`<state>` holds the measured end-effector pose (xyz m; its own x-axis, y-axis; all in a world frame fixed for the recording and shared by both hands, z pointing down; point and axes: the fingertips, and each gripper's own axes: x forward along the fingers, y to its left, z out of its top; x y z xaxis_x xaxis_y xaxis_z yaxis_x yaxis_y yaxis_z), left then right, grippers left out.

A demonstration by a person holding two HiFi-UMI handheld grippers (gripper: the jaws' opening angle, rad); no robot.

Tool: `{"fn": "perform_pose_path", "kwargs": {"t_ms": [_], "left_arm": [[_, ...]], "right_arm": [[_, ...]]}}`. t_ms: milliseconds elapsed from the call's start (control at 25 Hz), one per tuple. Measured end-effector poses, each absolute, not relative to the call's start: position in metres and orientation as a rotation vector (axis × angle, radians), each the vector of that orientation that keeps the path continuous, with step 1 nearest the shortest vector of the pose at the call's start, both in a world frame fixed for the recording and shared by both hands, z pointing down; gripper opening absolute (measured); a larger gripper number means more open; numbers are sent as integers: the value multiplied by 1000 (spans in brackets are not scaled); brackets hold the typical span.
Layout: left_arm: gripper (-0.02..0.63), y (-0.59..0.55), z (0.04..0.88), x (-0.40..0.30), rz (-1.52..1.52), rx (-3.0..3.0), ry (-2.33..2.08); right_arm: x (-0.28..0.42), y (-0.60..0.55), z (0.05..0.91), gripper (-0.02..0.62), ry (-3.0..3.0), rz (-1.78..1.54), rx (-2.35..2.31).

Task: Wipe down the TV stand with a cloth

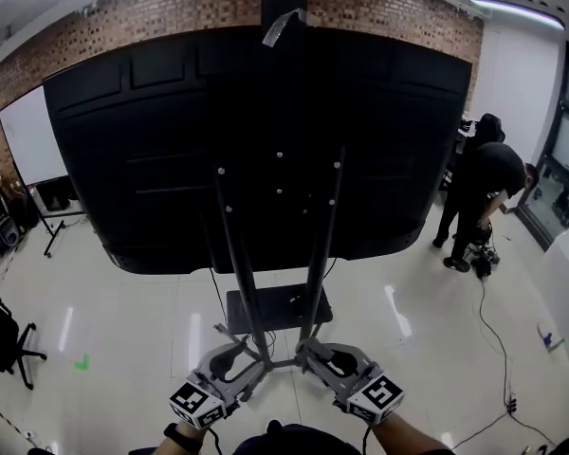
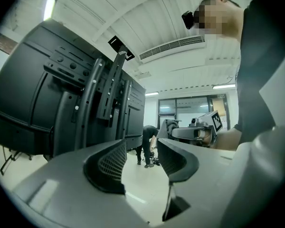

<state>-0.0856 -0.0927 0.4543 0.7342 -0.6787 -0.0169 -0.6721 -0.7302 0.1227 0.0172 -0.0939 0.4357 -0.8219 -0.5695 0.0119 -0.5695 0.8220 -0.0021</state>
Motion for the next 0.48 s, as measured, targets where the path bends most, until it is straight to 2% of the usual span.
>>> {"fn": "perform_pose_path", "kwargs": {"t_ms": [480], "left_arm": [[230, -152, 437, -95, -100, 2898, -1033]], "right_arm": [[-6, -155, 415, 60, -2986, -69, 930]]}}
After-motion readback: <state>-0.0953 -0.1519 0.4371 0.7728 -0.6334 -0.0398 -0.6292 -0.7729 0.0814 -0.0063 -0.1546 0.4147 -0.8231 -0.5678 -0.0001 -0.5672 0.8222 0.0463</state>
